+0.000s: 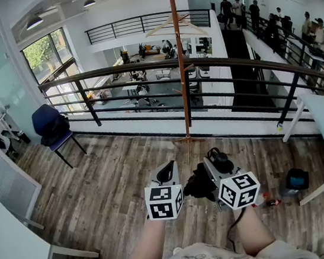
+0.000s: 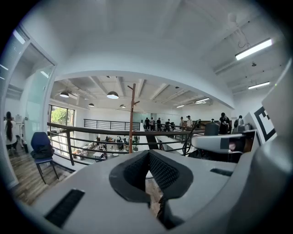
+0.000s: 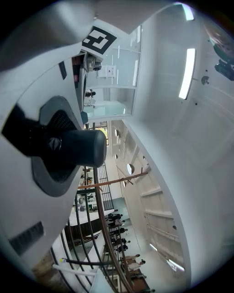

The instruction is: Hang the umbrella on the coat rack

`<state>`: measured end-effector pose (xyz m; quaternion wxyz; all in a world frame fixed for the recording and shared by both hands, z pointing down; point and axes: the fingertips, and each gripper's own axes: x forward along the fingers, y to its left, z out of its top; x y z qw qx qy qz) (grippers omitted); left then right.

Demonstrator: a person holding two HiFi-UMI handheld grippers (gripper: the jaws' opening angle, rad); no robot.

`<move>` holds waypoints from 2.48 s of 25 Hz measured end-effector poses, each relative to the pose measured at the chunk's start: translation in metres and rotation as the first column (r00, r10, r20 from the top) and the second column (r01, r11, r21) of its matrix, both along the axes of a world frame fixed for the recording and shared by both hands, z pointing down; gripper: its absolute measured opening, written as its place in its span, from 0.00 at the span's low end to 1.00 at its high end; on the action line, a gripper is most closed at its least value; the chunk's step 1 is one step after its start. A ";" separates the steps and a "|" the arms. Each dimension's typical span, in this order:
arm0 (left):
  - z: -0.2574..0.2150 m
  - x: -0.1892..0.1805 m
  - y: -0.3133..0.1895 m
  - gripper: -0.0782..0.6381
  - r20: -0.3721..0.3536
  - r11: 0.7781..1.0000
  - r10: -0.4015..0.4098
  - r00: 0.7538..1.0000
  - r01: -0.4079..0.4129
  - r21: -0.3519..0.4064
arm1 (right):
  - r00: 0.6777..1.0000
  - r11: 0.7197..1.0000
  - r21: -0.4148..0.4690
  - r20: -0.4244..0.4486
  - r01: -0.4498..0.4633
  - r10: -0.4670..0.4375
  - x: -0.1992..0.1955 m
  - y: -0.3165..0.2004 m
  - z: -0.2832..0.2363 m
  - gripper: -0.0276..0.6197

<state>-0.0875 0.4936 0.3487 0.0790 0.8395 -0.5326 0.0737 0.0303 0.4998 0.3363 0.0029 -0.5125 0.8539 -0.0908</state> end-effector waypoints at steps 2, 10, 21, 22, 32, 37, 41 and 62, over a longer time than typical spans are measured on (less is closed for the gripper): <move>0.001 -0.002 0.000 0.12 -0.003 1.000 0.001 1.000 -0.001 0.001 | 1.000 1.000 -0.002 -0.005 -0.002 0.002 -0.003 -0.001 0.003 0.23; 0.005 -0.026 -0.009 0.12 -0.004 1.000 -0.005 1.000 0.005 0.001 | 1.000 1.000 -0.010 -0.020 -0.005 0.005 -0.029 -0.015 0.007 0.23; 0.028 -0.063 -0.036 0.12 -0.040 0.998 0.063 0.997 -0.065 -0.028 | 0.997 0.997 -0.017 0.020 -0.079 0.080 -0.062 -0.030 0.024 0.23; 0.031 -0.062 -0.041 0.12 -0.040 0.997 0.070 0.997 -0.072 -0.033 | 0.997 0.996 -0.023 0.017 -0.081 0.081 -0.062 -0.033 0.026 0.23; 0.047 -0.029 -0.123 0.12 0.026 0.991 0.125 0.992 -0.124 -0.056 | 0.996 0.996 -0.044 0.036 -0.075 0.076 -0.041 -0.115 0.038 0.23; 0.039 -0.021 -0.183 0.12 0.081 0.993 0.116 0.990 -0.114 -0.032 | 0.997 0.997 -0.040 0.038 -0.072 0.073 -0.029 -0.178 0.036 0.23; 0.036 0.002 -0.231 0.12 0.077 0.994 0.109 0.991 -0.106 -0.033 | 0.998 0.998 -0.028 0.047 -0.049 0.051 -0.008 -0.224 0.033 0.24; 0.059 0.070 -0.389 0.12 0.014 0.992 0.048 0.999 -0.046 -0.114 | 0.997 0.995 -0.064 -0.023 0.077 -0.078 0.060 -0.384 0.059 0.23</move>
